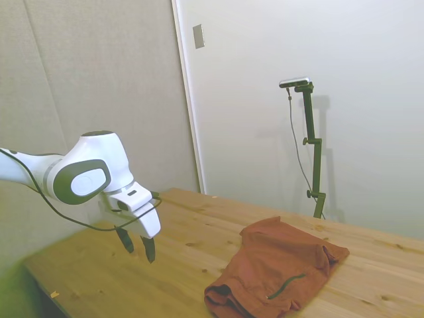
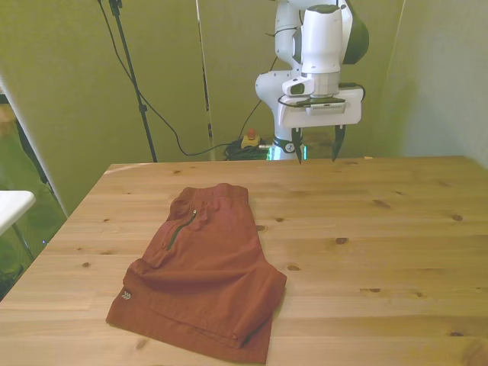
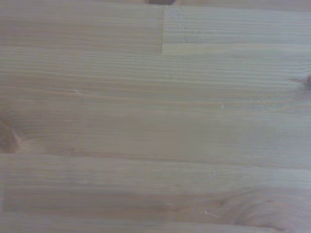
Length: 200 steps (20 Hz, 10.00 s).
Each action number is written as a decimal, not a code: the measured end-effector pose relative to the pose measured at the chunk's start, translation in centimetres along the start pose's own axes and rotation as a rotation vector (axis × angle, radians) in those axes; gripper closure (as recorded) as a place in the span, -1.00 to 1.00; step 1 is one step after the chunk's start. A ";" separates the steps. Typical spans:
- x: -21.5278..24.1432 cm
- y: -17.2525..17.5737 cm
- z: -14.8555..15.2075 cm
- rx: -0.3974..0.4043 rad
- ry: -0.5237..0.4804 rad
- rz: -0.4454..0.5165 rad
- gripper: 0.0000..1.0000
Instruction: Unfold the shorts
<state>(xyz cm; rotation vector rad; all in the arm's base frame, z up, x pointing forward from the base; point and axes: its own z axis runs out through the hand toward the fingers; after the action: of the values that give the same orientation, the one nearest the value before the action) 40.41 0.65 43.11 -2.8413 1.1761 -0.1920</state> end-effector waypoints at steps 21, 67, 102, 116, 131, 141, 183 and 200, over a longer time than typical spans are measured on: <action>23.8 4.0 -4.2 0.158 0.283 0.288 -1.00; 43.4 9.9 10.3 0.204 0.322 0.672 1.00; 6.1 -21.3 9.4 0.163 0.354 -0.071 1.00; 6.4 -20.6 5.4 0.169 0.331 -0.065 -1.00; 17.7 -8.3 -0.5 0.105 0.236 -0.067 -1.00; 25.7 -0.3 1.4 0.058 0.194 -0.211 -1.00; 27.1 -3.8 8.1 0.078 0.049 -0.343 1.00; -5.7 -2.5 3.5 0.032 0.007 -0.783 1.00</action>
<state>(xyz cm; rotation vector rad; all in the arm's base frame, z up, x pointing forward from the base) 38.66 6.47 39.39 -3.0976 -0.0002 -0.2424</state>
